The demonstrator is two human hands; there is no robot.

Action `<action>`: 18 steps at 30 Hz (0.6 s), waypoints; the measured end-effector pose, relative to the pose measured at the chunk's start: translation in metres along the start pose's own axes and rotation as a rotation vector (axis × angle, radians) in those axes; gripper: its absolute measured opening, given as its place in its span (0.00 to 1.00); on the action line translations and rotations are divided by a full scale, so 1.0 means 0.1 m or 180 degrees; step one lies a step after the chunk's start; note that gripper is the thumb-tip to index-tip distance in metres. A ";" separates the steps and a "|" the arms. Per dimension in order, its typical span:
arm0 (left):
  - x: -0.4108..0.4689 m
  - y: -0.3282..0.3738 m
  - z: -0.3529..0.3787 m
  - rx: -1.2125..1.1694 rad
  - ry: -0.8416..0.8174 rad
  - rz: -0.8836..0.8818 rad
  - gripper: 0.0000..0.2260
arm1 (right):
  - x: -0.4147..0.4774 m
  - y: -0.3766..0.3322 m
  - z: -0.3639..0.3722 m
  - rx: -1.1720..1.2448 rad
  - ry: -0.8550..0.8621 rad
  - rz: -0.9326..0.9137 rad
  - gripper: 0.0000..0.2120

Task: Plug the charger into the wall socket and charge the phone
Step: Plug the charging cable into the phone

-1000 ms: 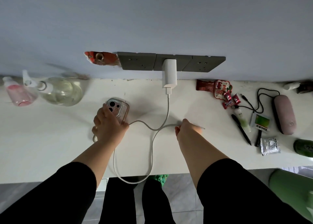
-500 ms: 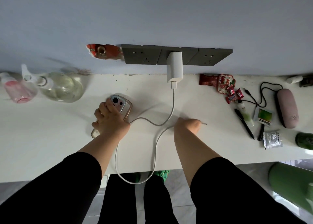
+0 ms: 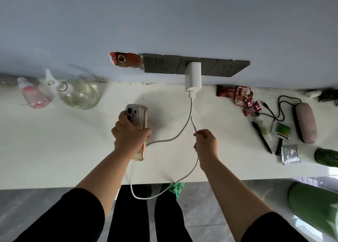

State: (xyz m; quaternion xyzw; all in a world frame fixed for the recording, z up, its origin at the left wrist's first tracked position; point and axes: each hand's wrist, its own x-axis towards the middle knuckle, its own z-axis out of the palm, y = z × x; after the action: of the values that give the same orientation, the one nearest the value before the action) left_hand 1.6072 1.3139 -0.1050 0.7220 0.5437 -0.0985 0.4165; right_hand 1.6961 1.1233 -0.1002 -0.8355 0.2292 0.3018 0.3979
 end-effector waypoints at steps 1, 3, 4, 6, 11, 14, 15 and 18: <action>-0.04 0.05 -0.07 -0.0410 -0.0112 -0.0176 0.35 | -0.11 -0.02 -0.07 0.0052 -0.0099 -0.0058 0.12; -0.19 0.18 -0.24 -0.1586 -0.0568 -0.0613 0.30 | -0.35 -0.06 -0.22 0.0154 -0.0252 -0.0218 0.10; -0.28 0.23 -0.34 -0.2179 -0.0857 -0.0759 0.26 | -0.49 -0.09 -0.31 0.0126 -0.0309 -0.0347 0.10; -0.46 0.31 -0.55 -0.3079 -0.1321 -0.0954 0.15 | -0.78 -0.17 -0.51 0.0056 -0.0413 -0.0613 0.10; -0.97 0.48 -0.96 -0.4712 -0.2338 -0.0739 0.19 | -1.48 -0.53 -0.98 0.0207 -0.0987 -0.0707 0.09; -1.32 0.64 -1.15 -0.5264 -0.2816 -0.0322 0.25 | -1.92 -0.80 -1.20 0.0341 -0.1608 -0.0711 0.07; -1.43 0.69 -1.20 -0.5392 -0.2919 -0.0144 0.25 | -2.07 -0.89 -1.26 0.0372 -0.1766 -0.0692 0.06; -1.70 0.83 -1.34 -0.5742 -0.3071 0.0170 0.23 | -2.44 -1.06 -1.39 0.0429 -0.2073 -0.0636 0.09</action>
State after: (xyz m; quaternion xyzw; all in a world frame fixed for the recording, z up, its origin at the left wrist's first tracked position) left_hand 1.5712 1.2843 0.1217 0.0349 0.1734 0.0767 0.9812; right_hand 1.6334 1.1076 0.1932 -0.6855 0.0267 0.4963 0.5320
